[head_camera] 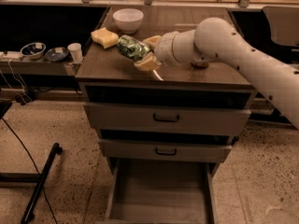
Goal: Pick green can from bottom drawer and place on counter
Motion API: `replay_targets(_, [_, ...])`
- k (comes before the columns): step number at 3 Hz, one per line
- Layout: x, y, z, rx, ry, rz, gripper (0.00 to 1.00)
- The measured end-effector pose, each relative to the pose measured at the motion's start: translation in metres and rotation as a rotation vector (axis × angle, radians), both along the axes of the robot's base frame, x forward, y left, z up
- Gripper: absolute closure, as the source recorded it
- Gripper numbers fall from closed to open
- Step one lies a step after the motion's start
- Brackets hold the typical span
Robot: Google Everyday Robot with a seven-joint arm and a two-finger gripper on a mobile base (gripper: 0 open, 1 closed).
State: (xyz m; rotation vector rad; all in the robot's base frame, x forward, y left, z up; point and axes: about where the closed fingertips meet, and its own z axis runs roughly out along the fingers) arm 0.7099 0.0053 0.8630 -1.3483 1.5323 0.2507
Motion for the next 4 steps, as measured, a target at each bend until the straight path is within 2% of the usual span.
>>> replay_targets(1, [0.0,0.0,0.0,0.0,0.0,0.0,0.11])
replay_targets(2, [0.0,0.0,0.0,0.0,0.0,0.0,0.0])
replay_targets(3, [0.0,0.0,0.0,0.0,0.0,0.0,0.0])
replay_targets(4, [-0.017,-0.009,0.026,-0.058,-0.048,0.012,0.0])
